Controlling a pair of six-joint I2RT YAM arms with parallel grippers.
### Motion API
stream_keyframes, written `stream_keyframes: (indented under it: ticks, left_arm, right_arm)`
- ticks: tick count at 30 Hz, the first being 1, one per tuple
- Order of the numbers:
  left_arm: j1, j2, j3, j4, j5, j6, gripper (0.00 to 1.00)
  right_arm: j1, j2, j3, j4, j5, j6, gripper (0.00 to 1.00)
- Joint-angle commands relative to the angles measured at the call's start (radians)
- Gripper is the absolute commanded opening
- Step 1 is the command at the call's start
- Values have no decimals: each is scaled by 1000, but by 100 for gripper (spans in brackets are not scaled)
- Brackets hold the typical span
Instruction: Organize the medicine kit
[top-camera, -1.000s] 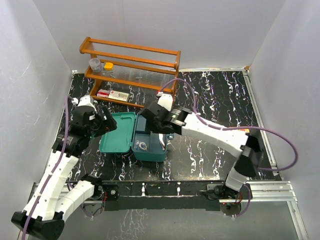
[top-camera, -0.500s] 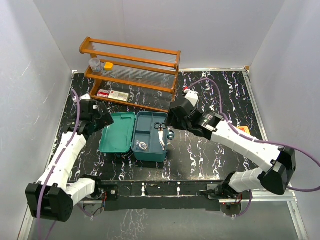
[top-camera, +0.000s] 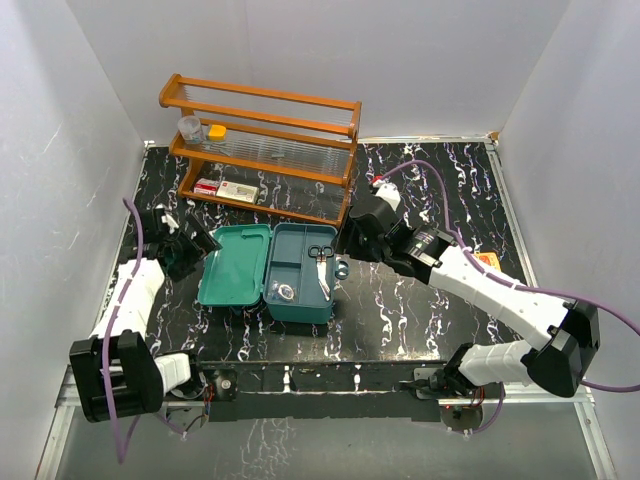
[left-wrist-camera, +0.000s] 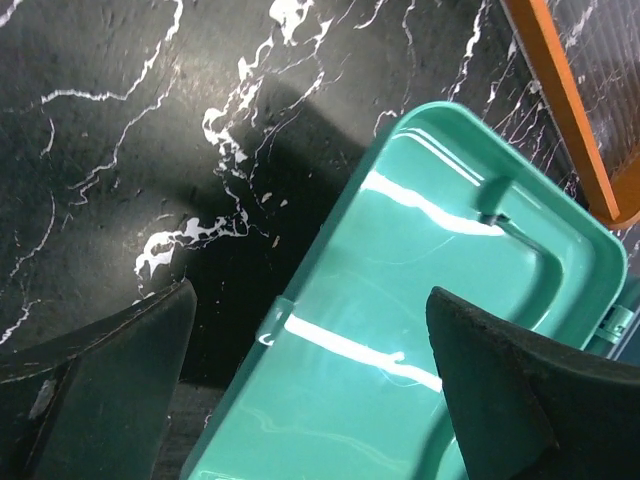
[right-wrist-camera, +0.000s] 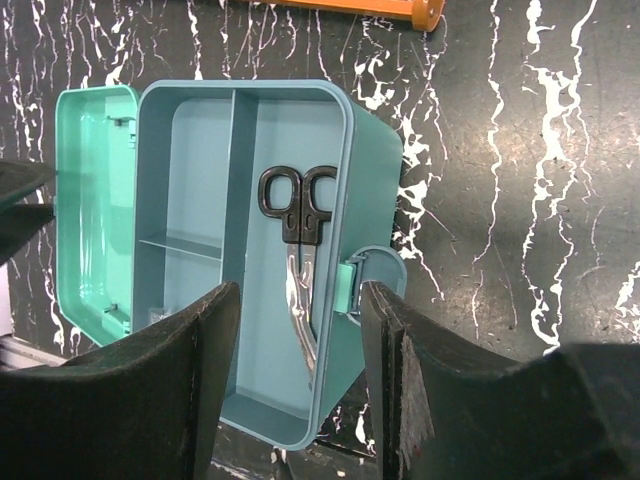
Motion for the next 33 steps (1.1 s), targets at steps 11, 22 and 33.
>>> stream_keyframes:
  ticks: [11, 22, 33]
  left_arm:
    - [150, 1, -206, 252, 557, -170, 99]
    - [163, -19, -111, 190, 609, -120, 99]
    - [161, -66, -17, 73, 596, -75, 99]
  right_arm:
    - [-6, -48, -13, 80, -19, -9, 49]
    - [-6, -37, -15, 84, -16, -9, 48]
    - [-25, -18, -7, 50, 29, 19, 48]
